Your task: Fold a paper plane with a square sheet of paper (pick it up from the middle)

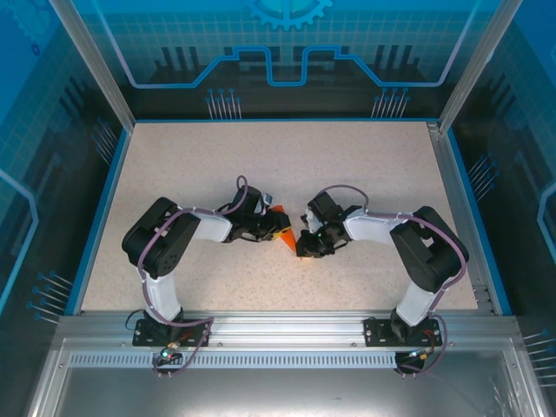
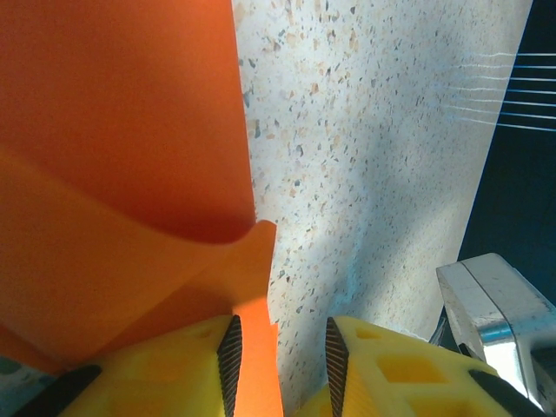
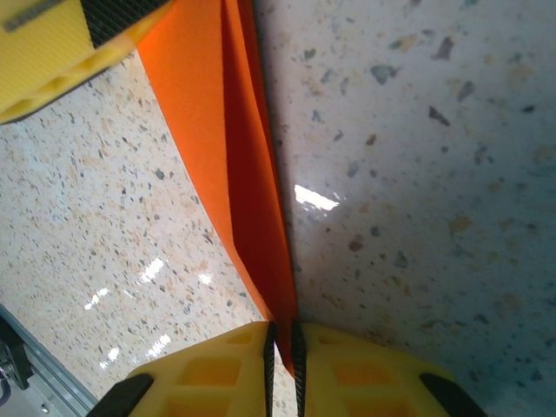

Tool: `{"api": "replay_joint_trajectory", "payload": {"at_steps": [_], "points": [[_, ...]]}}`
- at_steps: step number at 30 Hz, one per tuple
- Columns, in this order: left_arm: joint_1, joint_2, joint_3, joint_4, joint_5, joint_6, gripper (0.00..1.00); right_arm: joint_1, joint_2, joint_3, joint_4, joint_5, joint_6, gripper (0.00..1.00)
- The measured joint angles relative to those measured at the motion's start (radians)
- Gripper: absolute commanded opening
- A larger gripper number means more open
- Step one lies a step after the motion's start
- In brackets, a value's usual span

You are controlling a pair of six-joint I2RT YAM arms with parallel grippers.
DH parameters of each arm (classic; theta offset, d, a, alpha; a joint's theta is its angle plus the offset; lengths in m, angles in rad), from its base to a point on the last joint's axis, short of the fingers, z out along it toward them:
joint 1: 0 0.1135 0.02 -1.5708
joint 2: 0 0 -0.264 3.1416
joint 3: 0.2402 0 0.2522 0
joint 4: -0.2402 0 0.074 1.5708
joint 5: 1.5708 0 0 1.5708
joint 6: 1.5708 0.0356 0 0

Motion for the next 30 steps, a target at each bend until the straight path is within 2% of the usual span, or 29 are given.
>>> {"api": "replay_joint_trajectory", "payload": {"at_steps": [6,18,24,30], "points": [[0.0,0.001,0.001,-0.002,0.0,0.001,0.34,-0.005,-0.005,0.0,-0.023,0.003,-0.007,0.1],[0.0,0.001,0.001,-0.002,0.0,0.003,0.34,-0.006,-0.006,-0.006,-0.038,0.008,-0.018,0.15],[0.0,0.002,0.001,-0.002,0.0,0.003,0.34,-0.005,-0.09,-0.037,-0.051,0.053,-0.008,0.12],[0.0,0.002,0.001,-0.003,0.0,0.003,0.34,-0.002,-0.114,-0.046,0.1,-0.013,0.037,0.06]]}}
